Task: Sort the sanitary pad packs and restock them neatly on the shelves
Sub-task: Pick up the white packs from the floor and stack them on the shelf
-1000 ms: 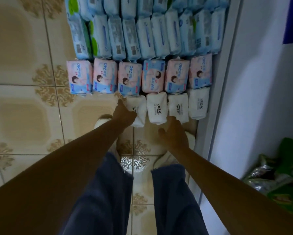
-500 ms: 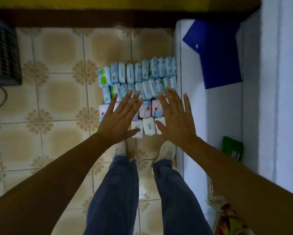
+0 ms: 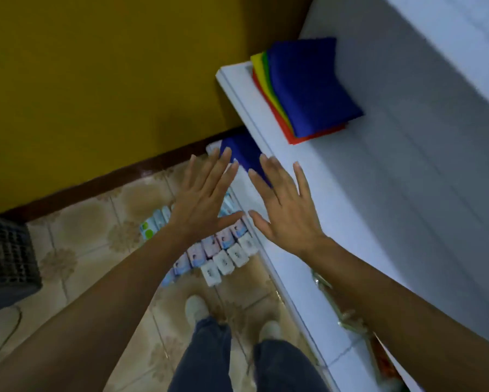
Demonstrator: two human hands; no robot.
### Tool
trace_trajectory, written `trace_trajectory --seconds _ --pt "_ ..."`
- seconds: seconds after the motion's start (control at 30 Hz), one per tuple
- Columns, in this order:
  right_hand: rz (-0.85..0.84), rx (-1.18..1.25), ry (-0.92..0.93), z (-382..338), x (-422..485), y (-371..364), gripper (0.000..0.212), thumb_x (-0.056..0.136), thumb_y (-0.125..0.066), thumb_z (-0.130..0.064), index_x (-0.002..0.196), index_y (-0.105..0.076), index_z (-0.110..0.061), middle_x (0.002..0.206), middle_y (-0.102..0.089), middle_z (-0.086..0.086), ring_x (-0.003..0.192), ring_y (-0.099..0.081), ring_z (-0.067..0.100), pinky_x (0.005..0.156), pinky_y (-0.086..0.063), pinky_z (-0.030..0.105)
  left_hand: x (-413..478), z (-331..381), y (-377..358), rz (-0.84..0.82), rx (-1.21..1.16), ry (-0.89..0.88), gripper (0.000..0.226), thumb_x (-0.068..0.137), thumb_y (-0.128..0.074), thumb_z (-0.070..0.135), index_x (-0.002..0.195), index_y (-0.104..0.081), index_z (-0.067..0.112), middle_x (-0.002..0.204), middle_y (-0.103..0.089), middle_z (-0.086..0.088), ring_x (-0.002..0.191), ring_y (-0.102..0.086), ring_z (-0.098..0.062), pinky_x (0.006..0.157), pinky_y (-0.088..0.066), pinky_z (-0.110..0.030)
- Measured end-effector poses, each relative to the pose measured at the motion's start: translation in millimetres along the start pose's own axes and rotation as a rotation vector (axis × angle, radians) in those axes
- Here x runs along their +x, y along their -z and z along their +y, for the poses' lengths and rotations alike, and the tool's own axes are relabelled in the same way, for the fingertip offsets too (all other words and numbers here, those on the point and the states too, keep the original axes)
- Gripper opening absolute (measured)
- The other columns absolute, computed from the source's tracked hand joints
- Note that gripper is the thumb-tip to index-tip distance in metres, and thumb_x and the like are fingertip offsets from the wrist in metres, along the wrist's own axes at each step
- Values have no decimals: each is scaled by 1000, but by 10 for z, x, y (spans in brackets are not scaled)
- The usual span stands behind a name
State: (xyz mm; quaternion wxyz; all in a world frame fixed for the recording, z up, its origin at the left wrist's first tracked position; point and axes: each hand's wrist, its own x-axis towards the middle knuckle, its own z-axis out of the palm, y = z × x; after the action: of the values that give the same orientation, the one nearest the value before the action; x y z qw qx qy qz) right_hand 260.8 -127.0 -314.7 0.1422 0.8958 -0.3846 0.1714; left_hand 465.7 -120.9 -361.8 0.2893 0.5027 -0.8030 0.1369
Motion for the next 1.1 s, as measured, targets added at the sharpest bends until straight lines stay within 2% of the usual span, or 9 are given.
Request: trace_trajectory --seconds 0.2,0.37,0.5,0.6,0.73,0.83,0.93,1.03,1.1 --pt "431 -16 -309 608 -219 1462 64 92 -60 -33 142 -27 -10 151 -23 17 142 -25 31 118 -11 52 1364 1124 520 423 -210 -16 95 89 -57 51 153 5 20 160 12 6 148 0 -19 118 -12 -50" --pt "687 -95 -482 1144 -1086 2765 65 91 -61 -30 142 -26 -10 151 -27 21 143 -23 33 118 -11 52 2265 2701 1068 613 -461 -100 83 93 -53 44 153 2 27 161 8 9 147 -1 -19 118 -12 -52" --pt "725 -282 -569 1632 -2048 3604 63 91 -61 -28 142 -28 -11 150 -32 21 142 -27 31 117 -17 50 2608 4181 1335 454 -636 -178 72 93 -53 39 147 -15 12 157 -10 -15 147 -9 -28 118 -13 -53" --pt "704 -359 -665 1948 -2741 4021 61 90 -61 -27 141 -31 -11 149 -36 20 139 -31 30 114 -21 49 2696 5099 1370 333 -696 -313 70 93 -46 39 149 -14 13 159 -13 -16 148 -9 -27 117 -14 -52" --pt "640 -420 -798 2246 -3518 4288 59 87 -60 -28 138 -36 -11 147 -39 20 134 -35 32 111 -26 53 2737 5986 1270 179 -689 -346 73 89 -43 49 149 -26 11 159 -18 -12 146 -18 -26 114 -21 -51" --pt "574 -382 -930 2484 -3925 4393 63 86 -56 -33 142 -37 -11 151 -33 18 138 -29 32 111 -26 58 2690 6408 1071 41 -651 -358 80 83 -47 53 149 -28 13 159 -19 -10 146 -21 -28 112 -27 -55" --pt "428 -228 -1117 2672 -4252 4411 69 89 -48 -51 149 -31 -19 157 -25 7 144 -21 26 117 -16 45 2598 6627 828 3 -619 -393 79 83 -52 54 147 -35 11 157 -26 -12 144 -25 -29 110 -31 -55" --pt "311 -101 -1118 2719 -4438 4273 66 85 -63 -49 141 -43 -19 145 -43 1 134 -37 23 112 -24 35 2571 6677 670 28 -581 -494 81 80 -55 55 143 -41 8 152 -34 -16 142 -32 -30 105 -37 -56" --pt "321 -90 -1103 2762 -4456 4227 61 81 -69 -46 133 -52 -19 135 -52 -1 125 -44 22 104 -24 28 2588 6681 625 52 -593 -523 85 76 -60 58 144 -40 11 152 -34 -15 142 -31 -29 107 -36 -54"
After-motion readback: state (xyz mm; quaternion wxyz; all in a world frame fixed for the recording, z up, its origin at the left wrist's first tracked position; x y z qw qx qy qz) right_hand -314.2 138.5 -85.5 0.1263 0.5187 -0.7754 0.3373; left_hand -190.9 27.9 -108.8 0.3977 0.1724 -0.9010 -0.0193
